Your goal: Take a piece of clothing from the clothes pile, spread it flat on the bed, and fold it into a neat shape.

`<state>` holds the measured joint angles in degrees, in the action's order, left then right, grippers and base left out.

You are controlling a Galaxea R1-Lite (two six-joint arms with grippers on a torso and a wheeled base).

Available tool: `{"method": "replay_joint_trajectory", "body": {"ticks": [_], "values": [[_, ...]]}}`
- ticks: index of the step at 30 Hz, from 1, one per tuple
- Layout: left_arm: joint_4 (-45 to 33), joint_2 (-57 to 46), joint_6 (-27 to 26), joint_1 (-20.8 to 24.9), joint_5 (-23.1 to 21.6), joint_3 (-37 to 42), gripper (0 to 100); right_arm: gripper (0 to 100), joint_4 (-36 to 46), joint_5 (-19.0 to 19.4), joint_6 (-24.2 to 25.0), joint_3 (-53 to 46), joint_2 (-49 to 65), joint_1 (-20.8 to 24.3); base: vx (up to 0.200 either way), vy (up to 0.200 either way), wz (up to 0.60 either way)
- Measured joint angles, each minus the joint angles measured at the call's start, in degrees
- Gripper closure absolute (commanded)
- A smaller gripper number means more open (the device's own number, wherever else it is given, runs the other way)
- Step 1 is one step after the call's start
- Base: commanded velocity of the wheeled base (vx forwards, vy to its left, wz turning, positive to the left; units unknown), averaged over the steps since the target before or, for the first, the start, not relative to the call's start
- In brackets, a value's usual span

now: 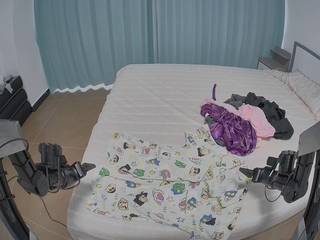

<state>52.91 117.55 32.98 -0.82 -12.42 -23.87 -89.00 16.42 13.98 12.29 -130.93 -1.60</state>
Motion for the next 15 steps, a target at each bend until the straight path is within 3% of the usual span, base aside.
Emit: {"method": "replay_joint_trajectory", "body": {"ticks": [5, 15], "values": [[0.3, -5.8, 2.2, 2.6, -1.6, 7.6, 0, 0, 0.0, 0.1, 0.2, -5.6, 1.7, 2.5, 0.000, 0.000, 0.00], [0.4, -11.4, 10.6, 9.6, -1.9, 14.2, 0, 0, 0.0, -1.3, 8.3, -11.1, 4.2, 9.1, -0.200, 0.000, 0.00]]}}
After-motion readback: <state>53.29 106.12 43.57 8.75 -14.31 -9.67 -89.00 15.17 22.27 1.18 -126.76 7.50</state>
